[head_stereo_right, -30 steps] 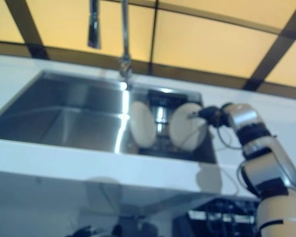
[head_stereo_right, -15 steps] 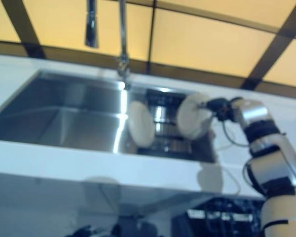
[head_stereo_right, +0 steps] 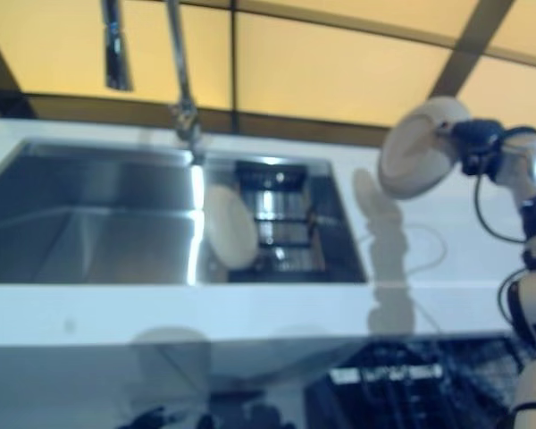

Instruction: Take plates into dishwasher

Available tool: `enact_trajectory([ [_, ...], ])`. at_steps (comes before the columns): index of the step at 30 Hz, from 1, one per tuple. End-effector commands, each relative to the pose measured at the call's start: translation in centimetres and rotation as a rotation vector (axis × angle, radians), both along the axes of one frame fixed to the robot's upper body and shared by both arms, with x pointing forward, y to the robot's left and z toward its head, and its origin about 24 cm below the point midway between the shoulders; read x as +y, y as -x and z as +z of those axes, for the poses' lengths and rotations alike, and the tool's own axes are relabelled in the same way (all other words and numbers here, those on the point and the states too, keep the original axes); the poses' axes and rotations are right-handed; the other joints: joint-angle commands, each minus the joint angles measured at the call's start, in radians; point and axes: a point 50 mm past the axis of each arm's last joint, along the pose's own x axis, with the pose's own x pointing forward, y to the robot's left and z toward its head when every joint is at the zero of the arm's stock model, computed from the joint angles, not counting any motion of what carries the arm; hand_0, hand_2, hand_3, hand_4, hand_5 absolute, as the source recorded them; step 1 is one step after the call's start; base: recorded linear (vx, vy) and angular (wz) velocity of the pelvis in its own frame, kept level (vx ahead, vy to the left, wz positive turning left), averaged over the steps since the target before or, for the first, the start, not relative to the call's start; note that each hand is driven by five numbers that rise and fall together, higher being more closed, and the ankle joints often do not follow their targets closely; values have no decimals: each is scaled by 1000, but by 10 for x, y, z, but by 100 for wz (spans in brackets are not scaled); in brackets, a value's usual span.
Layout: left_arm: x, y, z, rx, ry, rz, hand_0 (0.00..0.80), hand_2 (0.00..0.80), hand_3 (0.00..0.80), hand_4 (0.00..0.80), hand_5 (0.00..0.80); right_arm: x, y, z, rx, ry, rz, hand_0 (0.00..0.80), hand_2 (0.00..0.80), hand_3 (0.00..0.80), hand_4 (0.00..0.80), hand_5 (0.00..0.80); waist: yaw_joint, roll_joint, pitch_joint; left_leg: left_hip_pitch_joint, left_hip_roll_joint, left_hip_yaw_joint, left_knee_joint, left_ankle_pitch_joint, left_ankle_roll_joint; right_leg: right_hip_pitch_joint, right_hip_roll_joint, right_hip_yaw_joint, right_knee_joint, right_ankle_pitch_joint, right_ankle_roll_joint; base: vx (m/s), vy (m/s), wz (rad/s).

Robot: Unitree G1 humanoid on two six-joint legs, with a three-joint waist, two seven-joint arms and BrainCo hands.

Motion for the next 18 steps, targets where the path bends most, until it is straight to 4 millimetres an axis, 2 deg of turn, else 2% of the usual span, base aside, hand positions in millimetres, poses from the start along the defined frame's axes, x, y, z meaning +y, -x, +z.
enact_trajectory([
  [1, 14, 1, 3, 17, -36, -4, 0, 0, 0, 0, 0, -17, 18, 49, -153, 99, -27, 800, 800, 800, 800, 800, -21, -34, -54, 51, 12, 49, -1, -65, 7, -36, -38, 33, -1, 75, 69, 6, -3, -27],
  [9, 12, 5, 2, 19, -26, -7, 0, 0, 0, 0, 0, -43, 43, 48, -157, 191, -85, 800, 800, 800, 800, 800, -83, -21, -47, 60, 22, 89, -1, -72, 11, -60, -24, 94, -1, 84, 72, 7, -5, -25],
  [16, 12, 5, 2, 22, -23, -10, 0, 0, 0, 0, 0, -71, 71, 29, -123, 210, -153, 800, 800, 800, 800, 800, -136, -12, -37, 62, 30, 122, -1, -77, 12, -80, -15, 130, -1, 89, 74, -2, -11, -18],
  [17, 13, 5, 2, 23, -25, -12, 0, 0, 0, 0, 0, -72, 73, 28, -122, 207, -155, 800, 800, 800, 800, 800, -133, -14, -37, 62, 30, 122, -1, -78, 12, -81, -14, 130, -1, 89, 74, 3, -4, -23],
  [18, 10, 6, 1, 23, -20, -8, 0, 0, 0, 0, 0, -78, 78, 25, -118, 208, -168, 800, 800, 800, 800, 800, -151, -9, -35, 64, 32, 130, -1, -80, 11, -85, -12, 138, -1, 89, 74, 7, -1, -16],
])
